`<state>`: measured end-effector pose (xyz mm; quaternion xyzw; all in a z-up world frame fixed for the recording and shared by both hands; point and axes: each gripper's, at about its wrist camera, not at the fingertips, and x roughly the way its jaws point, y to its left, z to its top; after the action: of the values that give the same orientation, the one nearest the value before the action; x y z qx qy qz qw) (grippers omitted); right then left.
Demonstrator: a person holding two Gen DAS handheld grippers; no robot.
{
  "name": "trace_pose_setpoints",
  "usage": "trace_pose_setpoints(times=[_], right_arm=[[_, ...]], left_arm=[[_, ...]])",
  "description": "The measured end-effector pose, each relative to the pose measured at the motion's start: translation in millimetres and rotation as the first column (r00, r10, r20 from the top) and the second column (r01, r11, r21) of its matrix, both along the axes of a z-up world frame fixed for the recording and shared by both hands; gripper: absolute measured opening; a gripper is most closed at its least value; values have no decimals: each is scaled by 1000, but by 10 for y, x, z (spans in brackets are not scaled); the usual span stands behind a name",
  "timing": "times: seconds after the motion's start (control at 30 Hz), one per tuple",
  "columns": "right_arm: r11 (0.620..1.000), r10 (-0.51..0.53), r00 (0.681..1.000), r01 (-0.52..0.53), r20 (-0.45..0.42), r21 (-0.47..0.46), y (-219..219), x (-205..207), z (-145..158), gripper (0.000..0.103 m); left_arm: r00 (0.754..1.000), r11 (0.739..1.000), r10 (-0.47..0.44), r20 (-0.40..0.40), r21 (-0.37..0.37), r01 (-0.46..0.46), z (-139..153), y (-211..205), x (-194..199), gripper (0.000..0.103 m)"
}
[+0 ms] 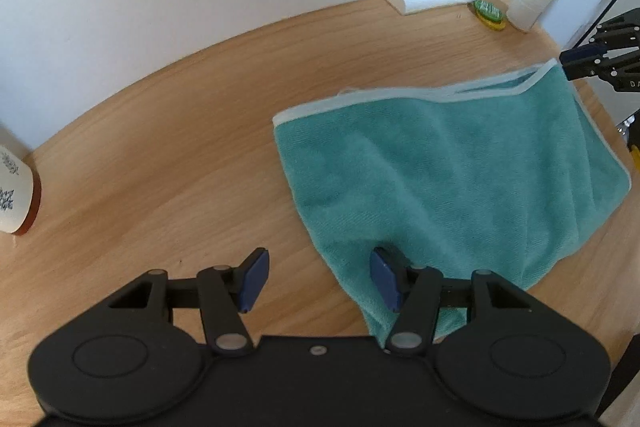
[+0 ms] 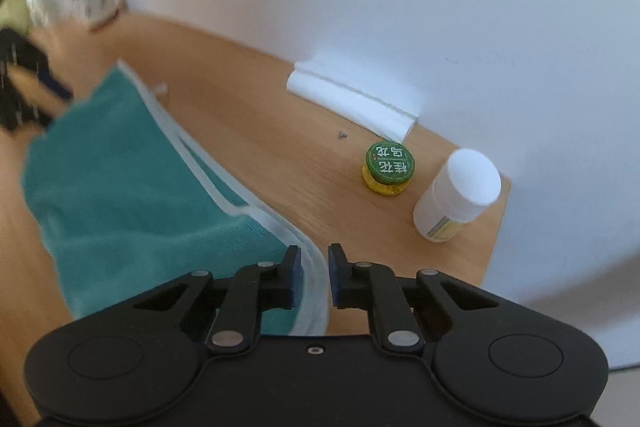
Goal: Fold towel
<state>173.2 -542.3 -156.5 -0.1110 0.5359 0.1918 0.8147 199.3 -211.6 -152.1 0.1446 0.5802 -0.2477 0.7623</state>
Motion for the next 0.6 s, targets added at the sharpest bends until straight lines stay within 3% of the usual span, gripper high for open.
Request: trace_pose_setpoints(times=[0.27, 0.33, 0.6], right_arm=[[1000, 15, 999, -15, -39, -6, 63, -81, -186, 15], [999, 24, 999, -24, -31, -22, 89, -99, -190, 11], [998, -39, 999, 40, 17, -45, 72, -131, -69, 10]], left_arm=[[1000, 1000, 4, -6, -2, -4, -3, -16, -47, 57], [1000, 1000, 6, -7, 4, -6, -10, -27, -50, 57], [1000, 999, -8, -6, 42, 8, -60, -88, -68, 57]])
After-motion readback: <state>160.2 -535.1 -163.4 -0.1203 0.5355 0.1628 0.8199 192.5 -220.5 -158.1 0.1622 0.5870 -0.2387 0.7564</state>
